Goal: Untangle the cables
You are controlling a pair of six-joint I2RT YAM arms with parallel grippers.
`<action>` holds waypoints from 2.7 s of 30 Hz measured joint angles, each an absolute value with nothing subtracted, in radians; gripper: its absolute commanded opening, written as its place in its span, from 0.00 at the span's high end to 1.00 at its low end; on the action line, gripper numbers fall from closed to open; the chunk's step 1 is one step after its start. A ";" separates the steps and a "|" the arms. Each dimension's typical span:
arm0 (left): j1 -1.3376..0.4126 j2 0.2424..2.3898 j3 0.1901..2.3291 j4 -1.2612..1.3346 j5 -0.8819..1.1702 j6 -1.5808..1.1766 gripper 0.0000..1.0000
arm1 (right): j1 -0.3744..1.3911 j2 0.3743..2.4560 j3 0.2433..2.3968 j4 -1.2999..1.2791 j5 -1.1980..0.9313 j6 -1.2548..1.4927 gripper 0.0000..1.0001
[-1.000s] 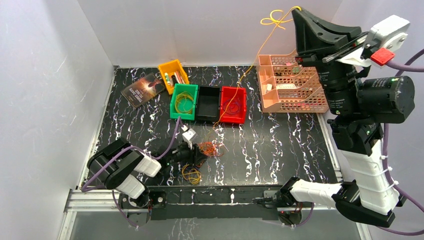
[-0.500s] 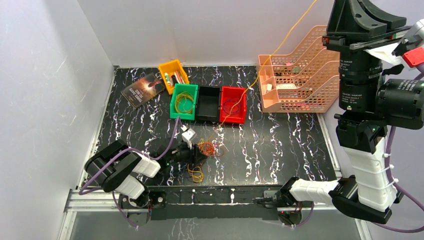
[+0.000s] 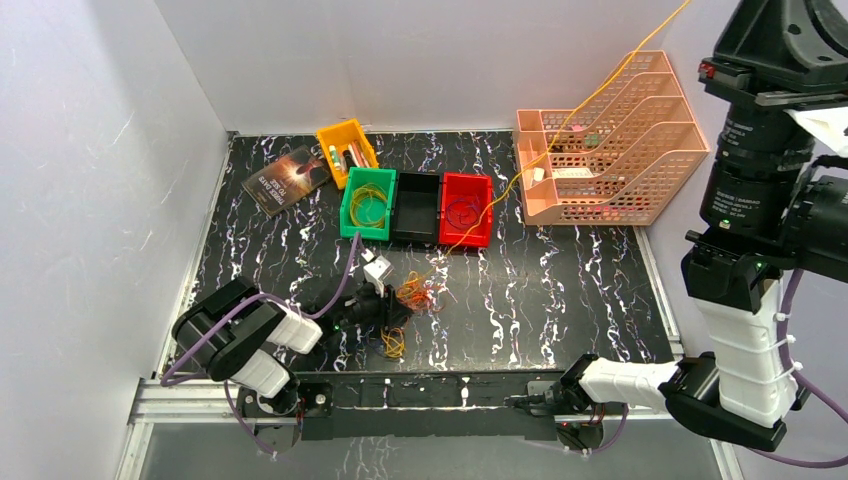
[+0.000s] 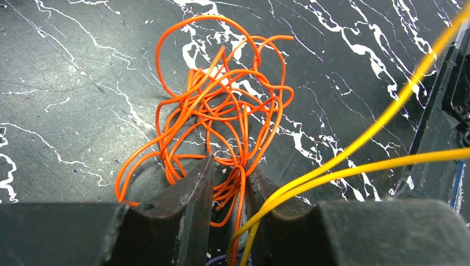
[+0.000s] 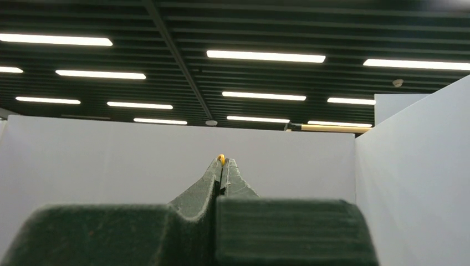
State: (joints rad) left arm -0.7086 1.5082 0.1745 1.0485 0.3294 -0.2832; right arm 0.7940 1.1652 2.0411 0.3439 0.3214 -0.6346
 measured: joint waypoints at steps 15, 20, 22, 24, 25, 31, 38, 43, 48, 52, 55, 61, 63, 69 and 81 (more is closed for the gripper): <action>-0.709 1.541 0.176 1.082 0.271 -0.344 1.00 | 0.794 1.166 2.055 0.478 0.350 -0.794 1.00; -0.709 1.584 0.183 1.128 0.243 -0.404 1.00 | 0.794 1.144 2.050 0.522 0.362 -0.843 1.00; -0.709 1.597 0.186 1.140 0.231 -0.426 1.00 | 0.794 1.129 2.043 0.542 0.365 -0.858 1.00; -0.709 1.604 0.186 1.148 0.220 -0.444 1.00 | 0.796 1.113 2.037 0.562 0.366 -0.874 1.00; -0.709 1.606 0.186 1.151 0.215 -0.451 1.00 | 0.798 1.107 2.037 0.572 0.366 -0.882 1.00; -0.709 1.618 0.184 1.169 0.174 -0.485 1.00 | 0.807 1.084 2.037 0.619 0.373 -0.924 1.00; -0.709 1.629 0.177 1.194 0.139 -0.518 1.00 | 0.821 1.061 2.034 0.628 0.372 -0.938 1.00; -0.708 1.613 0.170 1.188 0.118 -0.517 1.00 | 0.825 1.046 2.013 0.575 0.372 -0.904 1.00; -0.698 1.534 0.145 1.117 0.075 -0.519 1.00 | 0.825 0.992 1.861 0.514 0.399 -0.793 1.00; -0.696 1.391 0.141 0.932 -0.020 -0.524 1.00 | 0.825 0.925 1.664 0.461 0.487 -0.659 1.00; -0.694 1.266 0.142 0.763 -0.130 -0.530 1.00 | 0.825 0.911 1.591 0.379 0.594 -0.562 1.00; -0.688 1.174 0.185 0.544 -0.305 -0.538 1.00 | 0.825 0.882 1.518 0.145 0.809 -0.391 1.00; -0.688 1.171 0.211 0.501 -0.333 -0.525 1.00 | 0.825 0.857 1.467 0.053 0.870 -0.327 0.98; -0.688 1.100 0.285 0.375 -0.403 -0.437 1.00 | 0.825 0.830 1.343 -0.344 0.947 0.013 0.94; -0.688 0.999 0.387 0.263 -0.442 -0.310 1.00 | 0.825 0.813 0.937 -0.657 0.778 0.554 0.64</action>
State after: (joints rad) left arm -0.6880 0.9993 0.3874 0.2626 -0.4419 -0.3103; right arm 0.8253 0.8131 0.9371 -0.6571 0.7780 0.5537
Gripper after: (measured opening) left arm 0.114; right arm 0.309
